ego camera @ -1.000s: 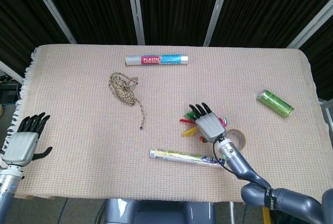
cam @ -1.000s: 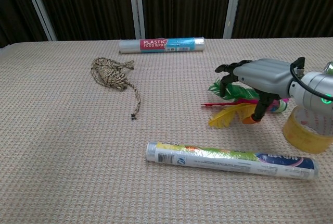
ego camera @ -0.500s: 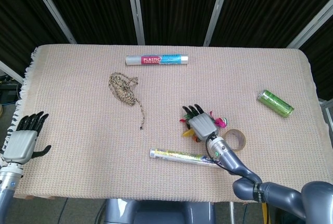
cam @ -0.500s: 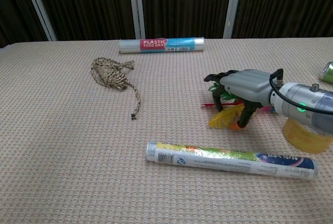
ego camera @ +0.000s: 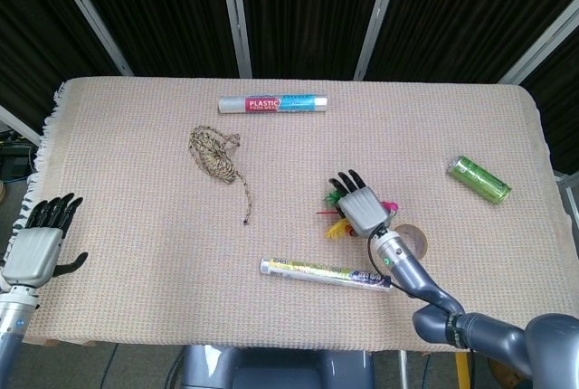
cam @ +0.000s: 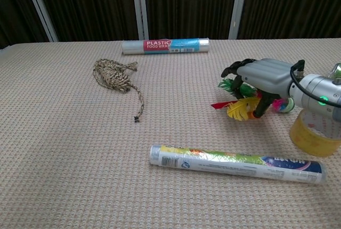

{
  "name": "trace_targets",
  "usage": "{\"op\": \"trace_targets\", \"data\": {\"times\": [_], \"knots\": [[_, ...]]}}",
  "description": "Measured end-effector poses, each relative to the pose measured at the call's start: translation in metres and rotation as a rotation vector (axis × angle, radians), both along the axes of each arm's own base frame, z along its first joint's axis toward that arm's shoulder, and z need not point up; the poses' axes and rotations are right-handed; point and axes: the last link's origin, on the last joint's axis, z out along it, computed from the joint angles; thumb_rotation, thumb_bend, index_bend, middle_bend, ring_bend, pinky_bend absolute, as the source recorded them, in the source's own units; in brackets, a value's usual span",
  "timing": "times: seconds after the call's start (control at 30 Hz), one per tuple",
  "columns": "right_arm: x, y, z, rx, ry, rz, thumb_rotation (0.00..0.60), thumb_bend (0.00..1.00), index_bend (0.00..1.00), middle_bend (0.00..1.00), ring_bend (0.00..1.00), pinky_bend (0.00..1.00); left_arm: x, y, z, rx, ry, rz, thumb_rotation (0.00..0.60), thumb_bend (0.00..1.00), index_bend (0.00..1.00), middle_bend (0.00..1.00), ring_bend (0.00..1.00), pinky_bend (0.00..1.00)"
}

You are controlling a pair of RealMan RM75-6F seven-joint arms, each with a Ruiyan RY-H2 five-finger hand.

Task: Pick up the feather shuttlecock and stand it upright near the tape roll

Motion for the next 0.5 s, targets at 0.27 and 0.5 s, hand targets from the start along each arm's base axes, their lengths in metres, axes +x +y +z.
{"op": "trace_targets", "data": {"times": [0.27,0.5], "knots": [[-0.005,0.006,0.043,-0.090,0.008,0.023,0.600,0.18,0.67,0.11,0.00,0.00,0.001,-0.003,-0.004,-0.023,0.002,-0.008,0.600,0.25,0.00,0.00,0.00,0.00],[-0.013,0.008,0.089,-0.177,0.040,0.013,0.600,0.18,0.65,0.11,0.00,0.00,0.005,-0.007,-0.006,-0.031,0.003,-0.025,0.600,0.25,0.00,0.00,0.00,0.00]]}}
